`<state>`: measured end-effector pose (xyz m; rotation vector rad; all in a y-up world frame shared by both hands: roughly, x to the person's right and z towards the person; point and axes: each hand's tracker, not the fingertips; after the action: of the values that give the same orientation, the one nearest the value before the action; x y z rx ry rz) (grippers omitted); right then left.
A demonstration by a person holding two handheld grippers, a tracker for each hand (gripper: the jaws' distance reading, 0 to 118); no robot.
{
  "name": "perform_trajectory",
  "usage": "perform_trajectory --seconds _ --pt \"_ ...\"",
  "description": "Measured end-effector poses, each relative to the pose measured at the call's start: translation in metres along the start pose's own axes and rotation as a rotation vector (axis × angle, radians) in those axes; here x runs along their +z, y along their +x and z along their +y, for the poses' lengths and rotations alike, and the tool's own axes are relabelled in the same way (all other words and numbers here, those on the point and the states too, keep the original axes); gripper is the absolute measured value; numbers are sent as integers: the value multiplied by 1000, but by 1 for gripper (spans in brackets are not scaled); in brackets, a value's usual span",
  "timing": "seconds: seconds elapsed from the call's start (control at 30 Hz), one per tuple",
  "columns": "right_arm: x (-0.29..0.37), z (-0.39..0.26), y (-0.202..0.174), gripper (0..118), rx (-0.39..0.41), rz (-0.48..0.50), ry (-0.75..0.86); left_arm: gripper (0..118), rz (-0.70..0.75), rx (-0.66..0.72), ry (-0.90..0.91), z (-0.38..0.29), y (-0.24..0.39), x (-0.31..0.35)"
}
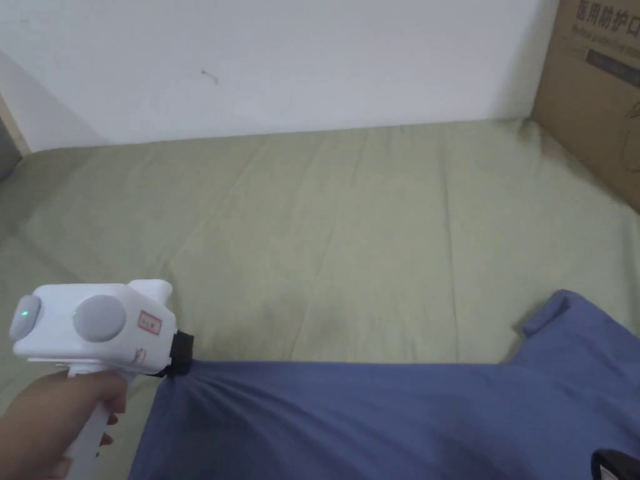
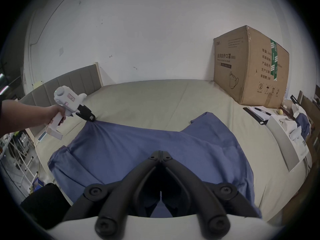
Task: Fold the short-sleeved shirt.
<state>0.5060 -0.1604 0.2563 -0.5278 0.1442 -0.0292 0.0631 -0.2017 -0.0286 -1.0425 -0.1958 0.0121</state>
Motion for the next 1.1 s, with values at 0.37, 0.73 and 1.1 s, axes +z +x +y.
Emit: perform_trajectory --seconds 0.37,0.73,1.1 --pt "-167 137 170 48 -284 -20 -441 1 -53 -116 178 -17 19 56" --pt "-256 94 203 54 -241 -252 -841 1 -29 -149 121 -23 12 48" --pt "-191 138 198 0 -220 -80 -620 1 -10 -108 96 -28 10 48"
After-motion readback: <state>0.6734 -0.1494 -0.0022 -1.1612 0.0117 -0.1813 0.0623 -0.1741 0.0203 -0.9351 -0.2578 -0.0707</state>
